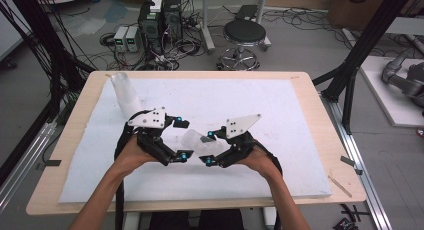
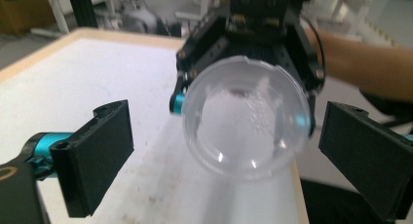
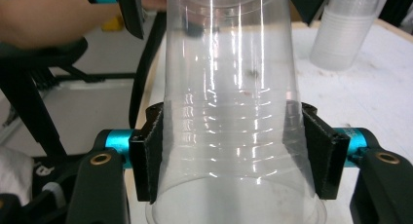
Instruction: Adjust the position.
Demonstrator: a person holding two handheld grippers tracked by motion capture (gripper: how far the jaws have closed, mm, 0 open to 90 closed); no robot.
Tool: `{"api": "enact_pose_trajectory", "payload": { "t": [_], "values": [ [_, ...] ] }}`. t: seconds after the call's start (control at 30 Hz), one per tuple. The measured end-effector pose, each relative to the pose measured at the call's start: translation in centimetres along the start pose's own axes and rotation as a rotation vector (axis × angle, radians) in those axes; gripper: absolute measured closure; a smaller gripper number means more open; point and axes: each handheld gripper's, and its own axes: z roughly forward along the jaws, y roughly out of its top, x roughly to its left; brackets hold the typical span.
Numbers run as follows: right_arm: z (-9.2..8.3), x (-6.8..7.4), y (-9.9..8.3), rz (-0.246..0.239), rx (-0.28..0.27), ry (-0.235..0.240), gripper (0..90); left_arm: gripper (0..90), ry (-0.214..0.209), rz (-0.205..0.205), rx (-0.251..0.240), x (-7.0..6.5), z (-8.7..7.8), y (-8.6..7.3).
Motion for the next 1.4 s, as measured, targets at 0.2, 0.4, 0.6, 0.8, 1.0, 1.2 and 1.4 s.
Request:
{"api": "enact_pose_trajectory", "payload": {
  "t": [0.2, 0.4, 0.6, 0.8, 1.0, 1.2, 1.4],
  "values": [
    [-0.8, 0.0, 1.4, 0.006, 0.147, -0.033, 36.1, 5.6, -0.014, 0.038, 0.275, -0.1, 0.4, 1.0],
    [-0.5, 0.2, 2.8, -0.004, 0.328, -0.020, 36.1, 7.8, -0.020, 0.061, 0.468, 0.2, 1.2, 1.6],
    [0.3, 0.4, 3.6, -0.024, 0.508, -0.009, 36.2, 7.8, -0.016, 0.028, 0.584, 0.8, 1.5, 1.7],
    [0.8, 0.4, 4.1, -0.034, 0.577, -0.006, 36.2, 7.8, -0.039, 0.016, 0.631, 0.9, 1.9, 1.7],
    [1.1, 0.3, 4.2, -0.038, 0.595, -0.008, 36.2, 8.4, -0.044, 0.027, 0.663, 0.9, 2.7, 1.7],
    [1.4, 0.2, 4.1, -0.040, 0.606, 0.000, 36.2, 11.5, -0.061, 0.038, 0.683, 0.9, 3.8, 1.7],
    [1.5, 0.2, 4.0, -0.031, 0.628, -0.008, 36.3, 17.4, -0.075, 0.039, 0.672, 0.9, 4.2, 1.9]
  ]
}}
